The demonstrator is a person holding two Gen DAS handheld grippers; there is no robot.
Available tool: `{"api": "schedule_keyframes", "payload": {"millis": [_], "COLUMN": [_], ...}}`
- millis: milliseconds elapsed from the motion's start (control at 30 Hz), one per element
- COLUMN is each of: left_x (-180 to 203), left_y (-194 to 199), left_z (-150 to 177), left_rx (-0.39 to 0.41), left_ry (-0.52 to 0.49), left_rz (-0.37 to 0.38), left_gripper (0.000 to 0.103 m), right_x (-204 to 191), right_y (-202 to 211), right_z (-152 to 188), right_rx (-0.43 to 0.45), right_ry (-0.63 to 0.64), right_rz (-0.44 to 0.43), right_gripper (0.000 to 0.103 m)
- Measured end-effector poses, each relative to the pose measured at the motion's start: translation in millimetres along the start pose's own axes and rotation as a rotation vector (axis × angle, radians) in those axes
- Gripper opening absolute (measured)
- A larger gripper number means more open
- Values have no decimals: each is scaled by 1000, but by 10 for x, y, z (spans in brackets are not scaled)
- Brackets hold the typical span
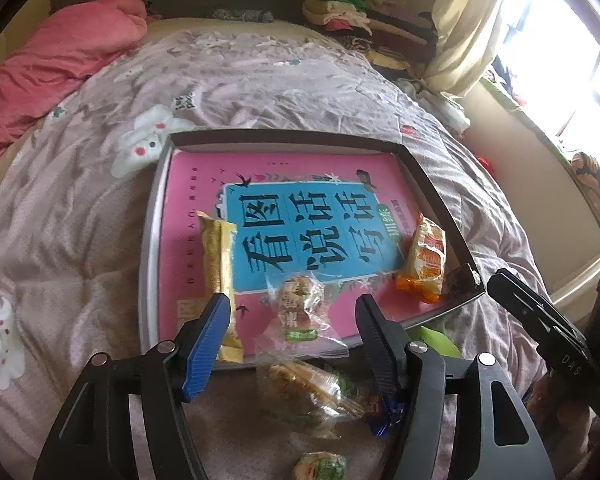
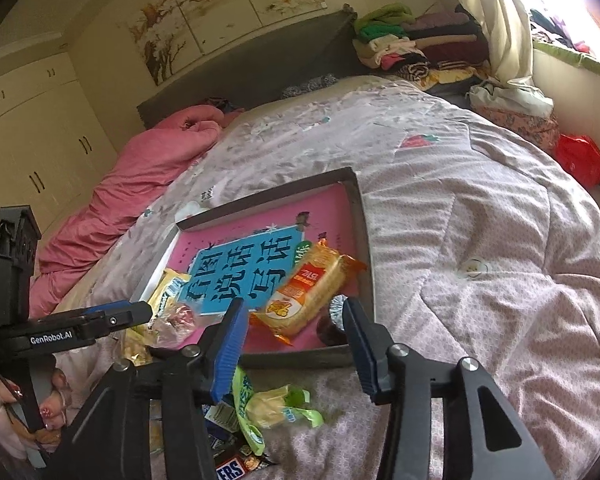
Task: Organize snacks
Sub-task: 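Lower the pastry bag into the tray with the left tool while the right tool releases the foil cup, then move the left tool to a green-labelled pastry bag while the right tool approaches a green packet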
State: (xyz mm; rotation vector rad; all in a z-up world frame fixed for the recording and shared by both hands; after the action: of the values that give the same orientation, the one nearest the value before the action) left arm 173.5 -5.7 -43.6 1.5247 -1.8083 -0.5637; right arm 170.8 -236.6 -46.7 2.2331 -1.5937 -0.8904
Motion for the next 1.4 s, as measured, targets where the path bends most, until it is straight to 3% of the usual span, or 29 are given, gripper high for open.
{"api": "schedule_keyframes", "payload": {"millis": [233,467,1400], "left_x": [-74,-128,-343], "left_y": [137,258,478], "left_z": [-1,4,223], "left_rx": [22,45,36], "left_ry": [3,2,58], "left_rz": [-14,-13,-7], "left_gripper": [69,71,76], "right_x": [-38,-129,-259], "right_y": [38,127,219], "right_z": [-23,-48,79], "right_rx": [11,41,6], "right_ry": [-1,19,63], "right_rz": [-27,-64,-76], "right_gripper": [51,62,69]}}
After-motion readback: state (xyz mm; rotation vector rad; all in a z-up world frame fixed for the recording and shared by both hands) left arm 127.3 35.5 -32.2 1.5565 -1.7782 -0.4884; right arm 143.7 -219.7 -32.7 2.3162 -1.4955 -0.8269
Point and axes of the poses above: each gripper's, at about its wrist camera, not at the fingertips, and y roughly against the way its jaws point, x to its right, z to its underside, the point moved 5 cm from there along -y, roughly the way its jaws point, and after that the axes turned 8 degrees about x, right-handed, at the moved point
